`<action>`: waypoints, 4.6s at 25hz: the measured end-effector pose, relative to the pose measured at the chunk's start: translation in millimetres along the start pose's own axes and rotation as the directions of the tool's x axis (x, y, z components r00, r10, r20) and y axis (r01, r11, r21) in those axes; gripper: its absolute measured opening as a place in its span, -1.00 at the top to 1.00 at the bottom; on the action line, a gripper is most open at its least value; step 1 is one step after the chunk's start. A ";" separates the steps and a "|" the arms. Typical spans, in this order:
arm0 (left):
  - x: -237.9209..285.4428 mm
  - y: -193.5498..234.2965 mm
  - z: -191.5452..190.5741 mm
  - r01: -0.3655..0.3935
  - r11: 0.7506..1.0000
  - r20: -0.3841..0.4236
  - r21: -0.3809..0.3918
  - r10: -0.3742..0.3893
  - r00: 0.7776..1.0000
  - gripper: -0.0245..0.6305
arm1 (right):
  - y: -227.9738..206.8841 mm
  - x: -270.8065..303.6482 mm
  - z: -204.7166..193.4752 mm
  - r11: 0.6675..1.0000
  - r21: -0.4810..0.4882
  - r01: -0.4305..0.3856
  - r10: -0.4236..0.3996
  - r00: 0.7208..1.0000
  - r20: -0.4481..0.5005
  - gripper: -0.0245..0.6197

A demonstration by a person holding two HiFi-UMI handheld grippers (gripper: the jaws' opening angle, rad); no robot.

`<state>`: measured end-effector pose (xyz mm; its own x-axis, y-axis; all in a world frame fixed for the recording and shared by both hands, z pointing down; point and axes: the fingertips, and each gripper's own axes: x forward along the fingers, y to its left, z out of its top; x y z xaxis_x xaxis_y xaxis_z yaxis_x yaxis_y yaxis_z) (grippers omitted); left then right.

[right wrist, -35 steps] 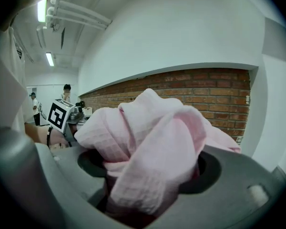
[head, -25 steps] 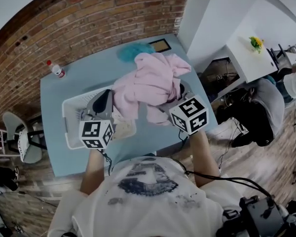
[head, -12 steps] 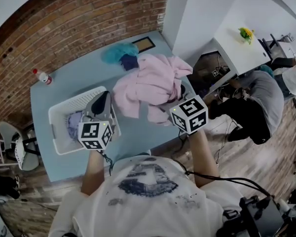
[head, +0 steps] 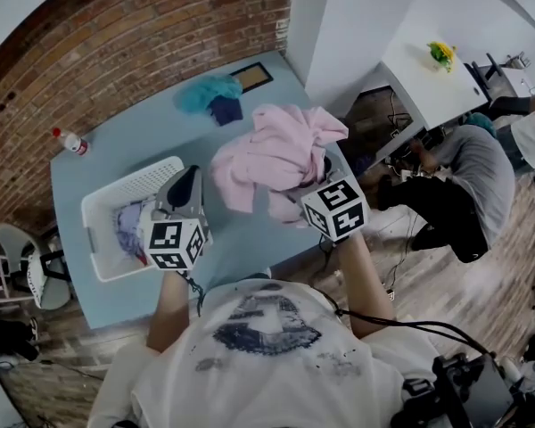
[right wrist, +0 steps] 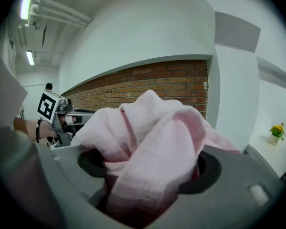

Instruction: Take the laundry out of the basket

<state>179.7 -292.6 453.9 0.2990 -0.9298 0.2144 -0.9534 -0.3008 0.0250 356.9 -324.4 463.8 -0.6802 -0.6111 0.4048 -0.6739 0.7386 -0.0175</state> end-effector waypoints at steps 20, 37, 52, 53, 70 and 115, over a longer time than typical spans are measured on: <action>33.7 -13.5 -42.0 0.026 1.000 -0.118 0.010 -0.024 0.993 0.95 | -16.3 60.9 -81.8 0.998 0.038 0.053 -0.049 0.995 -0.084 -0.30; 44.9 -6.1 -51.9 0.023 1.000 -0.151 -0.013 -0.025 0.988 0.95 | -6.6 126.7 -167.1 0.999 0.047 0.018 -0.005 0.964 -0.266 -0.31; 44.7 -5.3 -57.6 0.028 0.999 -0.166 -0.016 -0.030 0.986 0.95 | -3.8 143.4 -204.2 0.998 0.059 0.016 0.005 0.938 -0.347 -0.37; 44.1 -4.7 -57.9 0.027 1.000 -0.168 -0.016 -0.029 0.985 0.95 | -3.7 143.5 -204.1 0.998 0.058 0.017 0.004 0.937 -0.351 -0.39; 28.9 -4.7 -60.6 0.017 1.000 -0.160 -0.018 -0.020 0.987 0.95 | -11.2 127.0 -188.3 0.996 0.063 0.059 -0.037 0.950 -0.311 -0.53; -175.6 188.1 -47.0 -0.151 0.988 -0.052 -0.041 0.149 0.988 0.95 | 195.4 123.4 46.3 0.995 0.078 0.067 -0.078 0.986 0.149 -0.14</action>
<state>-54.0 -175.9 466.9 0.1516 -0.9519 0.2662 -0.9884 -0.1483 0.0326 127.9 -268.6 468.0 -0.6609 -0.7024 0.2642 -0.7384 0.6716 -0.0617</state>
